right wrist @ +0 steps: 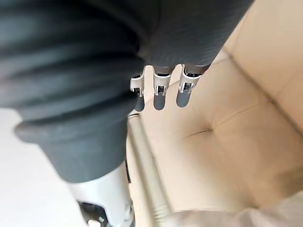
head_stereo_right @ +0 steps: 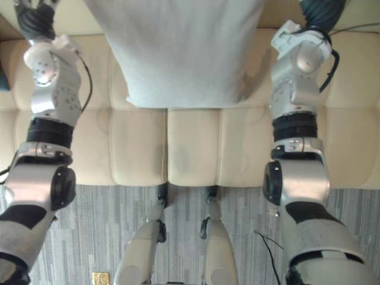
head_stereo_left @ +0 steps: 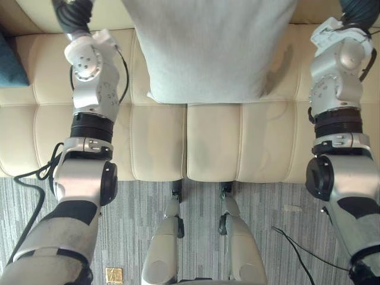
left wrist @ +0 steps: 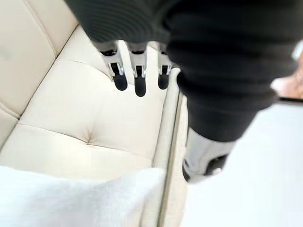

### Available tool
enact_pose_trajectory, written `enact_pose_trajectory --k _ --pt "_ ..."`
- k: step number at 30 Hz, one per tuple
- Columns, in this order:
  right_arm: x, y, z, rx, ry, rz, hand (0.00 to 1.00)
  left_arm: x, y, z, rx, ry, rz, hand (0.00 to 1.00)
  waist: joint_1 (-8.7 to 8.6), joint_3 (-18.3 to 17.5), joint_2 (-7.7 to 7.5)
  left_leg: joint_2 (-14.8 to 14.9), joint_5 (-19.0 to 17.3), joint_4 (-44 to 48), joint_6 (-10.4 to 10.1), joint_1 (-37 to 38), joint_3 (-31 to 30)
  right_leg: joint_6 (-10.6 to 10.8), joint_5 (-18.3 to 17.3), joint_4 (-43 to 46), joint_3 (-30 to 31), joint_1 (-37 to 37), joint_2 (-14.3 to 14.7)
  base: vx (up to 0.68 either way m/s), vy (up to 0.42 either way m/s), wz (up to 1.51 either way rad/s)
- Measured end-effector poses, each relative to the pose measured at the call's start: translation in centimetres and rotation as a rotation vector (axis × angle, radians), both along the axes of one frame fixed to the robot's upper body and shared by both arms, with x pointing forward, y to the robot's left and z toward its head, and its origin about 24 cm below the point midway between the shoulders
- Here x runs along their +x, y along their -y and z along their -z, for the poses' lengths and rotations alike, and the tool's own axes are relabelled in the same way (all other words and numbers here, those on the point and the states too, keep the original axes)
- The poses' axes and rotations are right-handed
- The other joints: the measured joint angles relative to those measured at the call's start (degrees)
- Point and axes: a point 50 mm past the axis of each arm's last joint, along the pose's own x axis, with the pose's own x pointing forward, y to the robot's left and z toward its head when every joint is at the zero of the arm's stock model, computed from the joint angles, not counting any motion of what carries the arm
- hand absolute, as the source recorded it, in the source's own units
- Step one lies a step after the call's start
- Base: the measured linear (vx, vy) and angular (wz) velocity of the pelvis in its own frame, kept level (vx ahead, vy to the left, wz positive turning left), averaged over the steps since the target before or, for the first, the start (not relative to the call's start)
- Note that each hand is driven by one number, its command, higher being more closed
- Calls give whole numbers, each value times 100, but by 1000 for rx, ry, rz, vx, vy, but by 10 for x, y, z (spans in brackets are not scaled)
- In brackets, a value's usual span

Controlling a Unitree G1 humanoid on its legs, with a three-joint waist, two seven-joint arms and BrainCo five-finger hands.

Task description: Pick up cushions and gather them together orderly.

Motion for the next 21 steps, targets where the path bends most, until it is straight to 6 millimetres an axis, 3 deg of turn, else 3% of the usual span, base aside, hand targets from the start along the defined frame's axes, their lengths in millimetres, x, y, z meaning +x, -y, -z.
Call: enact_pose_trajectory --k 3,5,6,8,9,11,12,13,14,16,19,21 --pt "-13 13 38 -62 -34 18 0 -11 -15 45 -1 -61 -18 0 -10 -10 -1 1 -3 -1 -1 179 -15 6 -29 0 -5 190 -2 -4 -3 1" --pt "-24 23 98 -102 -157 14 0 -25 -23 105 -15 -177 -16 0 -25 -17 -2 -12 -35 -1 -25 325 -70 21 -118 52 -24 335 10 -19 -12 8" --pt "-26 23 109 -105 -186 8 0 -28 -23 117 -20 -204 -13 0 -26 -20 -6 -10 -43 -1 -24 352 -73 25 -132 71 -26 352 16 -32 -9 5" --pt "-44 18 181 -114 -374 -24 0 -53 -10 191 -60 -385 24 0 -29 -43 -8 0 -123 -1 -12 540 -88 30 -208 101 -48 553 33 -24 -6 7" --pt "-52 15 202 -111 -431 -38 0 -63 -3 215 -77 -447 42 0 -30 -46 -8 -1 -148 -1 -10 609 -90 38 -226 105 -55 624 32 -12 -6 6" --pt "-83 3 268 -138 -643 -69 0 -104 19 285 -108 -676 99 0 -25 -232 -28 -14 -259 -1 -36 725 -97 54 -293 124 -56 728 18 0 0 0" --pt "-92 1 283 -144 -696 -75 0 -116 23 300 -108 -730 113 0 -22 -316 -25 -16 -264 -2 -35 728 -96 58 -296 123 -55 731 13 0 0 0" --pt "-112 -6 312 -136 -800 -90 0 -140 32 327 -122 -836 137 0 -5 -442 -23 -19 -296 -1 -36 814 -83 118 -358 118 -60 821 8 0 0 0" --pt "-122 -10 325 -134 -851 -96 0 -150 35 339 -120 -884 146 0 -1 -488 -24 -23 -330 2 -29 890 -79 99 -391 116 -63 902 9 0 0 0" --pt "-163 -24 377 -65 -1064 -126 0 -189 44 378 -132 -1080 180 0 8 -870 -41 -8 -453 35 -7 1147 -67 125 -500 126 -82 1166 17 41 -7 -1" --pt "-203 -35 419 25 -1264 -153 0 -225 53 408 -110 -1259 219 0 18 -1270 -53 0 -580 83 -7 1424 -18 146 -595 148 -70 1438 18 61 -4 -9" --pt "-223 -39 437 67 -1361 -163 0 -238 56 420 -86 -1349 242 0 18 -1449 -72 10 -620 89 3 1571 28 164 -635 166 -54 1555 21 49 0 -10"
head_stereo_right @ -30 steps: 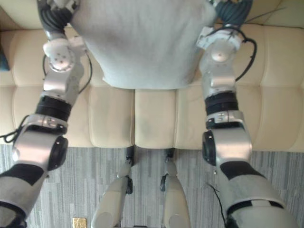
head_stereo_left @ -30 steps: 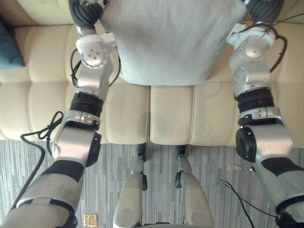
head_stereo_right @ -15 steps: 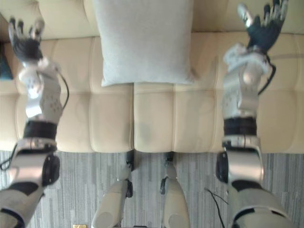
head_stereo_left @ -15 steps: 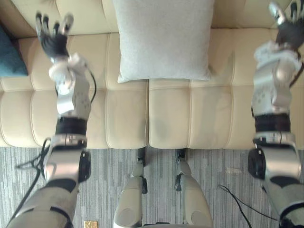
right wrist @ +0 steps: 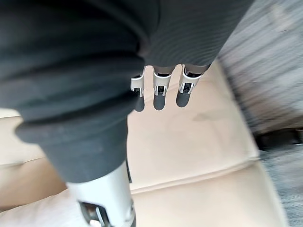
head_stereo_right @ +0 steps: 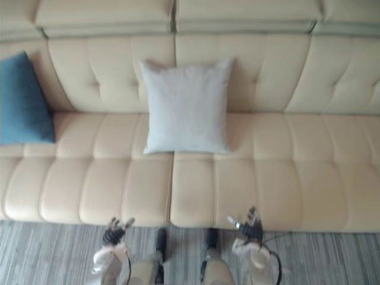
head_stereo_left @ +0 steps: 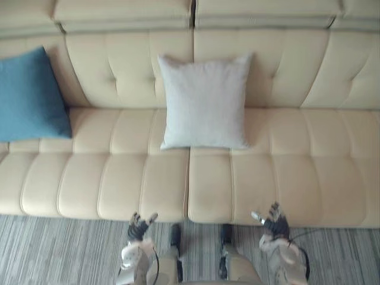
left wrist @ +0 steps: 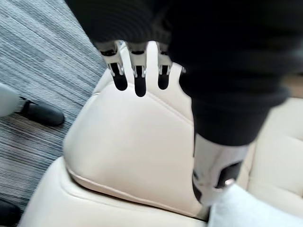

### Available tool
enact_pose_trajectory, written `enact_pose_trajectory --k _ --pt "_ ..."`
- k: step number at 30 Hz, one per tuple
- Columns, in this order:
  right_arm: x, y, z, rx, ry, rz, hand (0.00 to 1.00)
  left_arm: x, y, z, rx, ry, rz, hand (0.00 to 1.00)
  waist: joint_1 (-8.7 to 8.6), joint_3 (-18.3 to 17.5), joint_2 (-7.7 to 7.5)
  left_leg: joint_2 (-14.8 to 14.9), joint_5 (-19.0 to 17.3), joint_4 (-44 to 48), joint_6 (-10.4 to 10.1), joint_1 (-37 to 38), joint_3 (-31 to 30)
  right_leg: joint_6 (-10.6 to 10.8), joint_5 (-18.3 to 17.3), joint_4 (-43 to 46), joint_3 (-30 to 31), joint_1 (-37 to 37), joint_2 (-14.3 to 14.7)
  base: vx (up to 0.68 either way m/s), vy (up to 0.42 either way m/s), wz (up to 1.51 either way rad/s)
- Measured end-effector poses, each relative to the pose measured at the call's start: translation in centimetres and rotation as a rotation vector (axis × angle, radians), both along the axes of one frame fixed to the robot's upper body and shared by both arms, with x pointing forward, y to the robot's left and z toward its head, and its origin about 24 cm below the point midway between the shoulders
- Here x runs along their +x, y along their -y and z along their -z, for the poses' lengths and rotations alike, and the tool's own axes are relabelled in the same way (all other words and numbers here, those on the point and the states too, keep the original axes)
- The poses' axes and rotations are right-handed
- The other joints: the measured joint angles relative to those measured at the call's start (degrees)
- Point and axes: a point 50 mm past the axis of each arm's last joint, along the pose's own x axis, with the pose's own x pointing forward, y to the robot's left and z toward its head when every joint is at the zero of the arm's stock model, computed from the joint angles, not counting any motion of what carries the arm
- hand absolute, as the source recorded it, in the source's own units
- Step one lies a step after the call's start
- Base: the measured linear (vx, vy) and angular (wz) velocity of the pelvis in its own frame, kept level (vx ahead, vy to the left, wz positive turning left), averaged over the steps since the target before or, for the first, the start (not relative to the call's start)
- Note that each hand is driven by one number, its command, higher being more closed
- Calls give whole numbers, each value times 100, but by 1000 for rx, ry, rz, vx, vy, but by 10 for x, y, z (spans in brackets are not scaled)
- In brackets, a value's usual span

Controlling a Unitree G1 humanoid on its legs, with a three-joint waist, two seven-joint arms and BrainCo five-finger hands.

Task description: Pick up cushions and gather them together orderly.

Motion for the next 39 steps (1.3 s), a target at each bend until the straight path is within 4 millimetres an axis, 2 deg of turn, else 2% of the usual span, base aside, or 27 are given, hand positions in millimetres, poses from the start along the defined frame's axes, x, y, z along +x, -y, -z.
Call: enact_pose_trajectory --k 4,8,11,14,18,19,20,21,22,23,24,25,26,27,28,29,30,31,32,33,35,36,38,39 --pt "-24 1 20 23 -132 28 0 -19 5 16 25 -126 80 0 -2 -193 -44 24 -84 -20 -5 361 114 19 -36 -14 109 299 10 34 -5 -15" --pt "-44 -1 33 58 -232 66 0 -26 4 21 57 -177 124 0 8 -403 -134 48 -150 -91 -22 670 319 19 -53 -43 297 480 54 48 -7 -25" --pt "-50 -2 37 73 -262 80 0 -26 4 23 79 -202 163 0 11 -436 -159 55 -239 -90 -35 856 536 28 -77 5 525 556 84 28 1 -38" --pt "-47 -3 38 78 -264 76 0 -26 4 24 82 -207 171 0 9 -412 -163 57 -284 -49 -55 980 625 44 -131 139 635 533 93 37 7 -27" --pt "-40 -8 38 87 -262 63 0 -19 2 22 101 -201 191 0 15 -293 -302 71 -547 486 14 997 789 69 -577 1236 727 223 42 3 0 -13" --pt "-34 -10 36 82 -254 43 0 -14 2 20 103 -188 191 0 57 -325 -306 158 -582 672 70 813 836 181 -633 1372 764 140 30 -48 -27 -11" --pt "-25 -14 35 75 -241 13 0 -11 2 19 103 -179 182 0 101 -290 -304 224 -592 859 68 668 866 117 -1197 2766 665 -296 20 -59 -43 -1" --pt "-25 -15 35 73 -240 6 0 -10 2 18 103 -176 178 0 92 -287 -305 237 -592 926 69 611 836 149 -1385 3320 616 -398 -16 14 -94 37" --pt "-26 -16 36 74 -247 2 0 -7 1 17 107 -166 177 0 116 -299 -376 235 -588 1096 71 516 689 407 -1636 4367 533 -403 -196 6 -154 59" --pt "-28 -17 37 79 -261 -2 0 -4 -1 15 113 -151 175 0 137 -322 -490 229 -588 1336 71 360 621 509 -1741 4664 545 -235 -360 8 -183 56" --pt "-24 -18 37 79 -254 -5 0 -3 -1 14 115 -145 174 0 160 -303 -544 229 -589 1433 68 284 597 609 -1821 4488 559 -145 -377 -86 -257 33" --pt "-14 -16 33 70 -229 -9 0 -1 5 14 97 -138 169 0 223 -258 -460 394 -546 1577 2 120 517 558 -1956 3797 390 124 -142 -129 -238 4" --pt "-10 -12 31 59 -213 -8 0 1 11 13 85 -132 178 0 327 -285 -293 571 -480 1581 -85 -6 523 450 -1994 3251 334 309 37 -121 -190 -8" --pt "-6 -12 29 54 -201 -7 0 3 15 13 82 -126 193 0 379 -274 -252 626 -448 1590 -137 -90 525 317 -2022 2969 265 406 114 -123 -140 -18" --pt "4 -11 26 50 -177 -11 0 9 21 11 84 -112 230 0 417 -166 -208 696 -389 1590 -235 -215 508 32 -2098 2570 163 490 194 -217 -178 2" --pt "8 -9 24 42 -168 -16 0 15 29 9 79 -104 269 0 397 4 -82 781 -278 1566 -328 -272 390 -143 -2053 2376 29 579 298 -274 -198 12" --pt "8 -9 24 45 -173 -15 0 16 31 9 77 -101 278 0 386 52 -55 801 -178 1505 -339 -265 348 -198 -2020 2345 -37 588 316 -329 -161 33" --pt "5 -11 27 52 -189 -14 0 15 35 10 78 -106 301 0 311 66 -38 814 98 1264 -336 -221 356 -289 -1966 2281 -169 601 335 -273 -82 41" --pt "-3 -10 31 55 -217 -8 0 14 36 11 84 -117 322 0 262 98 -88 800 266 1024 -338 -120 371 -389 -1916 2219 -296 618 306 -277 -57 40" --pt "-7 -11 32 59 -231 -4 0 13 36 12 84 -122 325 0 253 109 -112 816 245 1044 -336 -113 381 -460 -1895 2188 -330 614 286 -246 13 28" --pt "-10 -9 35 63 -251 7 0 14 35 11 82 -118 329 0 253 143 -173 728 -58 1542 -202 -188 394 -535 -1822 2163 -365 568 172 -186 63 5" --pt "-11 -7 34 63 -251 20 0 15 34 10 85 -113 330 0 252 173 -235 622 -417 2082 -79 -202 396 -533 -1763 2069 -328 553 46 -204 125 -7" --pt "-12 -7 35 64 -254 19 0 14 33 11 85 -117 326 0 250 168 -231 552 -902 2557 -88 -69 367 -403 -1679 1903 -212 534 -23 -193 183 -27" --pt "-14 -8 36 69 -259 18 0 11 31 12 86 -124 324 0 260 132 -166 544 -1235 2589 -174 117 312 -338 -1651 1865 -93 463 -8 -113 239 -61"
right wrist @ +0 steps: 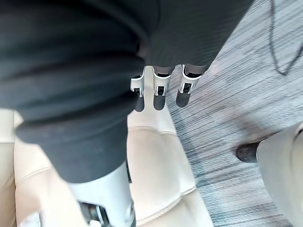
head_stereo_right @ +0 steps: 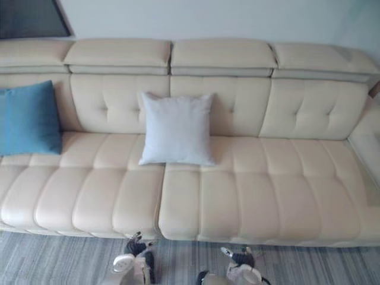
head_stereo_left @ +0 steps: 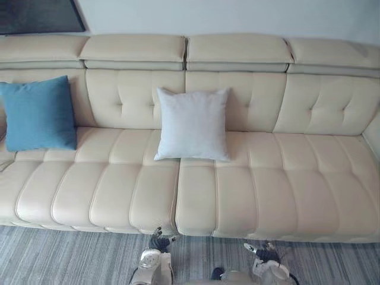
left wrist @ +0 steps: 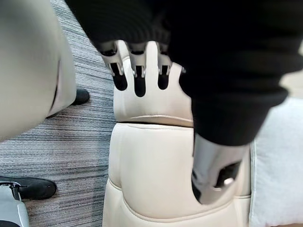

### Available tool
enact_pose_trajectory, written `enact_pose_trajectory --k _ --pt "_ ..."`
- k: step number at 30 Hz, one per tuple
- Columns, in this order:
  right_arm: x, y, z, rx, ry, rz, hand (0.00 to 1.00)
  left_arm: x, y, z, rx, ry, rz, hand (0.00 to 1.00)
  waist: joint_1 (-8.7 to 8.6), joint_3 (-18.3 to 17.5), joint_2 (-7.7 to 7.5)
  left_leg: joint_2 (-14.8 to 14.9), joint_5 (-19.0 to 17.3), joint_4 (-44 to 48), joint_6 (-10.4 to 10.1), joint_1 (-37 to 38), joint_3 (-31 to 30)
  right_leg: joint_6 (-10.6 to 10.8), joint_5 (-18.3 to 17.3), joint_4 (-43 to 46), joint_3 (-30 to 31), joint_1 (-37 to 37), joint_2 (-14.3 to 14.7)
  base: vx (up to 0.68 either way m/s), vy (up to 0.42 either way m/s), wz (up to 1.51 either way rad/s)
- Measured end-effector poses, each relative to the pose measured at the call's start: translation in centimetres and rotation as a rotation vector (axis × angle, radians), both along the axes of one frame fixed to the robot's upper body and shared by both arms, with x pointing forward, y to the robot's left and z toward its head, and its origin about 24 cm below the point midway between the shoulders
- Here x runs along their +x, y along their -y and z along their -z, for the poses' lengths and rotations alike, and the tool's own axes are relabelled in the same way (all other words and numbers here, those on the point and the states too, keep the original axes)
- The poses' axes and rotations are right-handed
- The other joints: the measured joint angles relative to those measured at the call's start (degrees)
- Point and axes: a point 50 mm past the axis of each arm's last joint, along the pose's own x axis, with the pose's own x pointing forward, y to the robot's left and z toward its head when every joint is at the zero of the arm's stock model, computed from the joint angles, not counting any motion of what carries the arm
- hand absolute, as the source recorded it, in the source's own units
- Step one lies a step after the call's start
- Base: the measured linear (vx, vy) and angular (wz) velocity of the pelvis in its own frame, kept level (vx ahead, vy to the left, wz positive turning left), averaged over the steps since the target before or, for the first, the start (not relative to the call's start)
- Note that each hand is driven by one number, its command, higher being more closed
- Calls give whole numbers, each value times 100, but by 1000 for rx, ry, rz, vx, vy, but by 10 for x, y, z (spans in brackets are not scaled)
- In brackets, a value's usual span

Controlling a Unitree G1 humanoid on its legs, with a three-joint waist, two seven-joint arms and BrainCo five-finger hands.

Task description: Pick up cushions and gather them together orderly.

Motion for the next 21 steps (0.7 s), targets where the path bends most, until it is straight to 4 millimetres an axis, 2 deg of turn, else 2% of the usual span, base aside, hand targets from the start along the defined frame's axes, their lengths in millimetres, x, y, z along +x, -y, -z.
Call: enact_pose_trajectory --k 1,2,3,4,7,9,10,11,13,18,19,21 --pt "-5 -1 3 10 -20 3 0 -3 -4 1 7 -7 -9 0 10 -32 92 -58 -370 -307 -18 201 -76 161 101 -8 227 -76 83 -102 237 -60" --pt "-6 -4 3 18 -25 4 0 -3 -6 1 8 -10 -14 0 11 -42 81 -85 -385 -346 -30 229 -22 197 140 -25 316 -82 71 -75 226 -63" --pt "-13 -12 7 51 -46 11 0 -9 -13 3 21 -25 -33 0 2 -132 12 -188 -387 -532 -16 259 155 306 380 -323 457 -14 24 -19 165 -60" --pt "-16 -11 8 54 -56 22 0 -13 -20 4 36 -36 -43 0 1 -174 -30 -257 -391 -693 -9 388 319 347 543 -539 581 91 -27 29 234 -62" --pt "-32 -3 13 50 -102 67 0 -22 -27 9 54 -76 -40 0 -103 -211 -11 -422 -430 -873 59 628 314 346 817 -966 711 376 -94 68 137 -18" --pt "-43 1 16 51 -137 95 0 -27 -29 12 52 -103 -33 0 -150 -270 60 -450 -430 -929 61 659 301 397 872 -1134 724 458 -94 131 67 -9" --pt "-47 5 16 49 -142 120 0 -30 -29 14 46 -119 -25 0 -148 -333 83 -480 -342 -990 137 741 302 472 938 -1190 821 452 -51 188 60 -31" --pt "-51 9 16 46 -149 137 0 -34 -29 16 46 -138 -16 0 -157 -365 173 -480 -295 -971 225 776 340 475 940 -1224 868 459 -17 195 53 -32" --pt "-53 12 16 45 -150 141 0 -35 -29 18 49 -157 -3 0 -187 -401 224 -474 -294 -1013 226 845 339 471 945 -1313 987 479 23 246 8 -37" --pt "-52 12 17 59 -150 146 0 -34 -30 18 52 -170 25 0 -182 -393 218 -413 -301 -1084 232 1035 509 336 1041 -1387 1443 376 178 136 -20 -69" --pt "-48 13 16 56 -143 142 0 -34 -30 18 51 -170 25 0 -170 -391 219 -380 -316 -1091 254 1075 726 296 1160 -1408 1674 262 265 50 -13 -129" --pt "-42 16 15 47 -133 126 0 -33 -30 18 52 -169 25 0 -159 -377 224 -357 -324 -1094 269 1127 1019 258 1441 -1590 1699 165 349 41 -17 -139"
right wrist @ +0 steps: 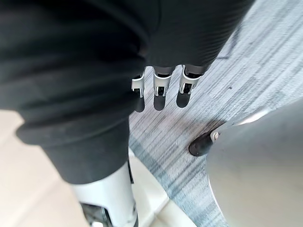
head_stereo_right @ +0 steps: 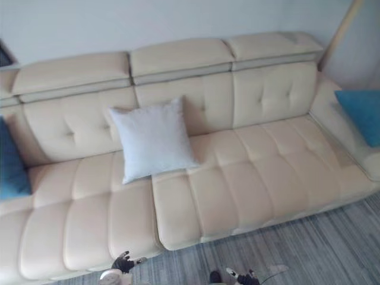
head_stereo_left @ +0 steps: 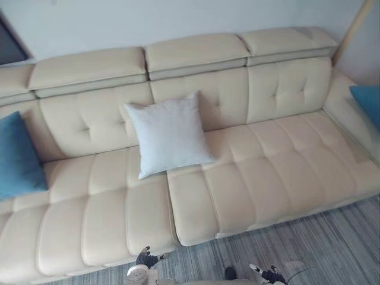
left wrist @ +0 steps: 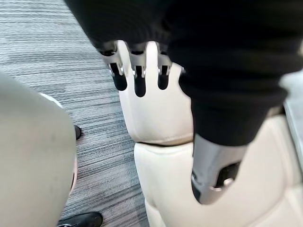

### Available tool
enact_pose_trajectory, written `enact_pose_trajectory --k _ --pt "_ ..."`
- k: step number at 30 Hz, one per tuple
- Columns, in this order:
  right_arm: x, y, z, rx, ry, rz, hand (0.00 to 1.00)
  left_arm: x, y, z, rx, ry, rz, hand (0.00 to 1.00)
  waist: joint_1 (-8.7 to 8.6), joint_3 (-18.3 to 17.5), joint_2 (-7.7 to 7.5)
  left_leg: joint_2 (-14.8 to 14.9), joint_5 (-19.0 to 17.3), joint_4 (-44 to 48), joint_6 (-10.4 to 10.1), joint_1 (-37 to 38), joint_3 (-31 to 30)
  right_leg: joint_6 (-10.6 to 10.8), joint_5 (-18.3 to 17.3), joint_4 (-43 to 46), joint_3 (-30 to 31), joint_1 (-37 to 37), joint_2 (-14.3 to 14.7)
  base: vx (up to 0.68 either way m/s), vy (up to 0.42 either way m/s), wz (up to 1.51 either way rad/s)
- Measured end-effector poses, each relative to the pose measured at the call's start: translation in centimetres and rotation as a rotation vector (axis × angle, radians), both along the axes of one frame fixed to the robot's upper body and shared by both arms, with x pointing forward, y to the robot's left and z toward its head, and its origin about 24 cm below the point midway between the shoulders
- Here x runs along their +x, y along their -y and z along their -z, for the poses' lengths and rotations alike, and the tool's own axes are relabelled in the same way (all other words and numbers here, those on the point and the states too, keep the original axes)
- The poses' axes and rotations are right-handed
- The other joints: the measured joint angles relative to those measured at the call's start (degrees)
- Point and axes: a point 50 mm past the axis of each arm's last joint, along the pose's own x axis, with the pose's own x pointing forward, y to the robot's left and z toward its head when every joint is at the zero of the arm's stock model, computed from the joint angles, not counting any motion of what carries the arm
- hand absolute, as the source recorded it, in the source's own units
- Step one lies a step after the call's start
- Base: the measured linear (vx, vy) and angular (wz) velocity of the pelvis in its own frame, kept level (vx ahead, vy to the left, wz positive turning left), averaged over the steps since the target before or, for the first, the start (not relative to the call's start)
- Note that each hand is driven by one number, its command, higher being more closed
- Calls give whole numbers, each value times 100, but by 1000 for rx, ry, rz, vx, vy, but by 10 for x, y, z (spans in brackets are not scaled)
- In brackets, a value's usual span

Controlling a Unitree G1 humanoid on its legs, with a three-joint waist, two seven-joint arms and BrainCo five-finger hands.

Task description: Pick up cushions and gather them together orderly.

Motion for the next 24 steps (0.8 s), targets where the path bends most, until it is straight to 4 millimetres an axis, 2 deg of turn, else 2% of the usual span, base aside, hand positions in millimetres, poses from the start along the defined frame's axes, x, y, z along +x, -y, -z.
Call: enact_pose_trajectory --k 1,2,3,4,5,8,9,10,11,12,13,14,15,16,17,18,19,21,22,23,24 --pt "4 4 -2 -15 6 -21 0 1 1 0 -2 2 0 0 6 17 35 14 1 5 5 7 165 -99 244 -186 -331 -44 54 35 -22 -97" --pt "7 5 -2 -20 10 -28 0 2 1 -1 -2 8 1 0 6 23 54 42 4 7 11 -1 224 -133 298 -213 -520 -91 74 44 -61 -117" --pt "18 7 -5 -31 33 -45 0 7 1 -2 0 19 4 0 -4 87 145 124 3 14 11 -2 407 -463 133 -71 -1606 -207 42 30 -94 -109" --pt "19 10 -6 -39 33 -48 0 12 -1 -4 8 34 13 0 -15 138 112 106 1 23 6 105 654 -791 -385 450 -3226 -325 -139 13 -135 -116" --pt "18 12 -6 -45 29 -49 0 13 -2 -5 10 37 14 0 -15 190 149 98 -4 51 -1 193 740 -780 -432 620 -3615 -270 -202 10 -119 -93" --pt "11 15 -5 -55 6 -48 0 14 -2 -5 14 43 22 0 -44 234 209 155 -9 435 -5 216 766 -643 -492 662 -3331 -172 -131 9 -65 -53" --pt "8 13 -4 -48 -4 -46 0 14 -4 -6 19 43 25 0 -42 288 188 304 -10 1057 -7 104 741 -638 -588 640 -3238 -62 -94 30 -146 -36" --pt "2 13 -3 -45 -19 -39 0 12 -3 -5 17 39 27 0 -47 305 204 585 -11 2034 -20 -218 604 -675 -690 643 -3202 56 -17 38 -181 -29" --pt "0 14 -2 -44 -21 -31 0 12 -2 -5 15 40 25 0 -52 317 228 700 15 2383 -10 -321 542 -703 -727 646 -3202 110 30 21 -134 -25" --pt "-2 17 -4 -55 -17 -20 0 11 1 -5 1 42 7 0 -57 363 310 944 144 3169 146 -561 378 -744 -810 695 -3173 229 175 67 -126 -43" --pt "-5 19 -4 -63 -20 -16 0 6 3 -3 -18 38 -29 0 -14 426 314 1142 616 4025 411 -871 50 -849 -944 759 -3001 399 334 111 -112 -92" --pt "1 16 -5 -64 -3 -26 0 5 1 -5 -22 57 -55 0 98 442 284 1032 326 4559 227 -1234 -355 -959 -1068 856 -2698 467 381 110 -88 -82" --pt "1 16 -5 -66 -1 -26 0 5 1 -5 -22 58 -55 0 98 445 280 1007 273 4569 202 -1272 -378 -960 -1072 859 -2676 467 381 110 -48 -93" --pt "7 18 -8 -74 17 -23 0 9 0 -8 -24 77 -61 0 88 507 225 727 -39 4301 103 -1564 -536 -944 -1080 855 -2386 453 382 95 -41 -90" --pt "12 17 -9 -72 28 -26 0 12 0 -10 -23 98 -64 0 156 572 202 513 -163 3743 45 -1753 -637 -938 -1083 829 -2124 460 381 115 -39 -105" --pt "16 17 -10 -74 38 -31 0 14 0 -11 -23 107 -64 0 189 596 201 441 -163 3525 45 -1819 -664 -938 -1083 828 -2031 461 385 107 -3 -111" --pt "16 17 -10 -75 38 -35 0 18 1 -13 -26 128 -71 0 269 641 220 248 -132 2794 2 -1971 -782 -938 -1084 814 -1809 479 416 118 21 -91" --pt "16 16 -9 -72 36 -33 0 16 2 -13 -28 126 -78 0 310 626 247 74 102 1341 -294 -1887 -1034 -930 -1083 662 -1545 446 547 150 34 -75" --pt "19 16 -10 -71 40 -33 0 15 1 -13 -31 124 -88 0 340 614 255 44 196 867 -271 -1777 -1199 -888 -1065 615 -1394 415 626 245 76 -76" --pt "26 15 -11 -70 55 -38 0 15 0 -13 -42 133 -117 0 390 618 244 -40 448 613 -26 -1648 -1413 -807 -1107 699 -1148 366 678 275 92 -78" --pt "27 15 -11 -71 56 -42 0 16 -1 -13 -42 135 -127 0 414 626 204 -87 482 563 38 -1599 -1437 -729 -1170 789 -1035 327 678 289 105 -115"
